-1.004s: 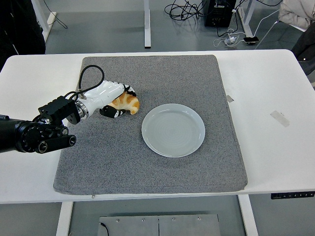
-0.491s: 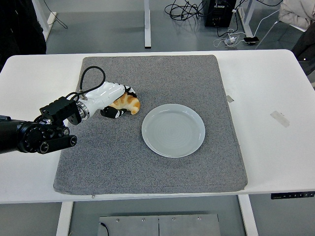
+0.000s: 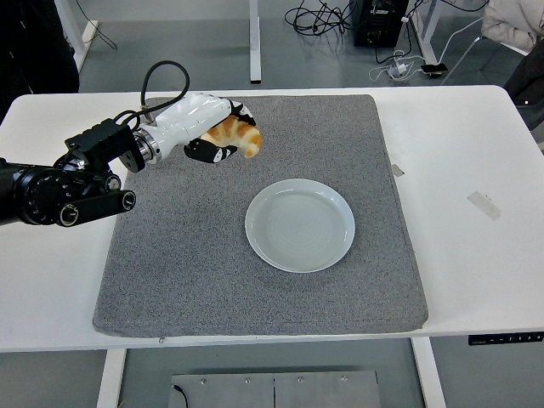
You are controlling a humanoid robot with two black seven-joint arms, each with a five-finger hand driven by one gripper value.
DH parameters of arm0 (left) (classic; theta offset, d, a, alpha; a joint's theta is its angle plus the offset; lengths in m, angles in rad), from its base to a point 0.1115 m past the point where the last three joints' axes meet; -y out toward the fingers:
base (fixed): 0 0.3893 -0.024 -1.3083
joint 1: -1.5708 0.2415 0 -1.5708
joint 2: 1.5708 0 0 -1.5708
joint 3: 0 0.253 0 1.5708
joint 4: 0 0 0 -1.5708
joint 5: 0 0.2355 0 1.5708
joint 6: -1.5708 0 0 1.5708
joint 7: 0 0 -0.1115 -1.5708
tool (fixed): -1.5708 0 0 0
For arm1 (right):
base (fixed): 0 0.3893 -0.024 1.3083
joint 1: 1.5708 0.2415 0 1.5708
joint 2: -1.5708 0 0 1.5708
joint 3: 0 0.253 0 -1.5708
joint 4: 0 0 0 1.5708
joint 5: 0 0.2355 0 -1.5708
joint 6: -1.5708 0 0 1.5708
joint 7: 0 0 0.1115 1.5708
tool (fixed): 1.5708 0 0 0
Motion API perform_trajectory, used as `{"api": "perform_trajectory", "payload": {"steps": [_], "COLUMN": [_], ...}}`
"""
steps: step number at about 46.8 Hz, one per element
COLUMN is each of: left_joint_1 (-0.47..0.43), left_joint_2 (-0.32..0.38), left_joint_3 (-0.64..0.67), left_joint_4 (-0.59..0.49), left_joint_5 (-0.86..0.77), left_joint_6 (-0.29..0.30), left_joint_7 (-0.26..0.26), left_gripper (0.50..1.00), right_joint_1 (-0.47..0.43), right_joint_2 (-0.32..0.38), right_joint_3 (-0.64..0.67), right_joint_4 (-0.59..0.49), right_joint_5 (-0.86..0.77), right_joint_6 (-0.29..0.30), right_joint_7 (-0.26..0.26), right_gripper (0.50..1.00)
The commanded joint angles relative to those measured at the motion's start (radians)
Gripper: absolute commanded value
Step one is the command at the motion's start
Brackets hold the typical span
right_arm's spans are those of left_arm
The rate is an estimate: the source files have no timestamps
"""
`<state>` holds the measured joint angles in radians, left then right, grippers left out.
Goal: Place the bread on the plate
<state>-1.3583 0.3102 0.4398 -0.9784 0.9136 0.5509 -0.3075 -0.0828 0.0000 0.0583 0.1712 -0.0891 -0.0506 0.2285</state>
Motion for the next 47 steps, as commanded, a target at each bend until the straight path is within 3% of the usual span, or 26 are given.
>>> {"api": "perform_trajectory", "payload": {"steps": [1, 13, 25, 47], "left_joint_1": [-0.015, -0.016, -0.007, 0.065], "left_joint_2": [0.001, 0.01, -0.003, -0.121], "left_joint_3": [-0.007, -0.102, -0.116, -0.073], "left_joint_4": [-0.02, -0.098, -0.105, -0.046], "left_joint_5": [0.024, 0.154, 0.203, 0.212], "left_joint_6": [0.006, 0.014, 0.023, 0.023], "left_joint_7": [-0.007, -0.018, -0.018, -0.018], "left_gripper": [0.5, 0.5, 0.5, 0.5], "right_joint_1": [0.0, 0.0, 0.0, 0.0], "right_joint_2": [0.0, 0.0, 0.0, 0.0], "right_joint_3": [0.0, 0.0, 0.0, 0.0], "right_joint_4": [0.001, -0.001, 0.001, 0.001], "right_joint_5": [0.0, 0.0, 0.0, 0.0], "right_joint_6": [0.0, 0.0, 0.0, 0.0], "right_joint_7": [0.0, 0.0, 0.0, 0.0], "right_gripper": [1.0, 1.0, 1.0, 1.0]}}
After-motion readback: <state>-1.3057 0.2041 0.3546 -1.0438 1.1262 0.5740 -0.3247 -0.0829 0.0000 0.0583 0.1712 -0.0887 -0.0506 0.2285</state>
